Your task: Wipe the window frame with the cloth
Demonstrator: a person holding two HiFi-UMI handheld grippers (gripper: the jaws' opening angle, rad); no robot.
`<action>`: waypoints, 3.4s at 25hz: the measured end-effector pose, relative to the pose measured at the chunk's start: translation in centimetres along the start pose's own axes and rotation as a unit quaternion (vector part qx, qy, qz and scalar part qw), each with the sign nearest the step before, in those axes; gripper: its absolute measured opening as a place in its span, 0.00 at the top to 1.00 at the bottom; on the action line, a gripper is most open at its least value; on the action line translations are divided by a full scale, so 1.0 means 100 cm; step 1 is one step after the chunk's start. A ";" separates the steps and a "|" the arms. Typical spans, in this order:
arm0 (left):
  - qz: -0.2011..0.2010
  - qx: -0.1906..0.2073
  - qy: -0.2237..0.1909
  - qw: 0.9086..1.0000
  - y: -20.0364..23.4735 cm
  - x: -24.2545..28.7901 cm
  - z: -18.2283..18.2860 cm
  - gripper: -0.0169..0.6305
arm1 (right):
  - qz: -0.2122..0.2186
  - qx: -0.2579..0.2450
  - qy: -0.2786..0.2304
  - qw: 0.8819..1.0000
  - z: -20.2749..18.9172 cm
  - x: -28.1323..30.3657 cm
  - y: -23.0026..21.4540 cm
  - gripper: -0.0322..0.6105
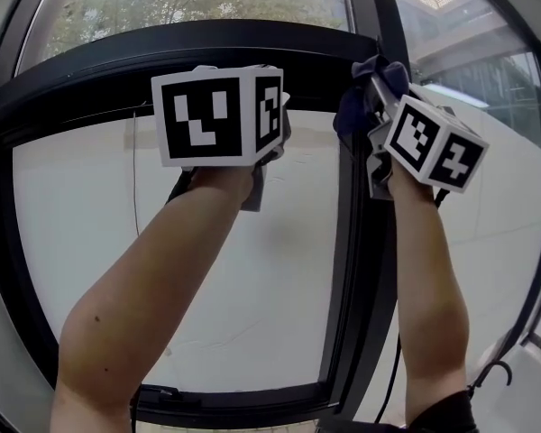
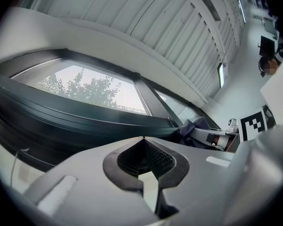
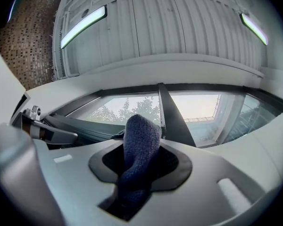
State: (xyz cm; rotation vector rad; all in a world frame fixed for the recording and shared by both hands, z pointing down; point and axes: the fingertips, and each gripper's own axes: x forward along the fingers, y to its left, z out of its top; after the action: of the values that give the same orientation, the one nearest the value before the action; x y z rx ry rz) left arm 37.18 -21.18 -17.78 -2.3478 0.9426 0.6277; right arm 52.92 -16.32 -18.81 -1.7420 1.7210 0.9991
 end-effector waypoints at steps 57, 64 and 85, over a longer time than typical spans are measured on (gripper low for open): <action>-0.120 -0.037 0.054 0.991 -0.052 -0.043 -0.115 0.98 | -0.040 -0.071 0.110 0.991 -0.085 -0.062 0.007 0.75; -0.157 -0.025 0.084 0.984 -0.062 -0.059 -0.151 0.98 | -0.057 -0.088 0.134 0.985 -0.100 -0.079 0.011 0.75; -0.197 -0.118 0.122 0.966 -0.087 -0.104 -0.216 0.98 | -0.089 -0.098 0.224 0.966 -0.165 -0.154 0.023 0.74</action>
State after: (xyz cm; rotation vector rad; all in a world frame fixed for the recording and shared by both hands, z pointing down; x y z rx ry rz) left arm 41.46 -24.17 7.17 -2.7692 0.4886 0.3064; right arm 54.23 -19.68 3.60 -2.3484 1.7236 0.7544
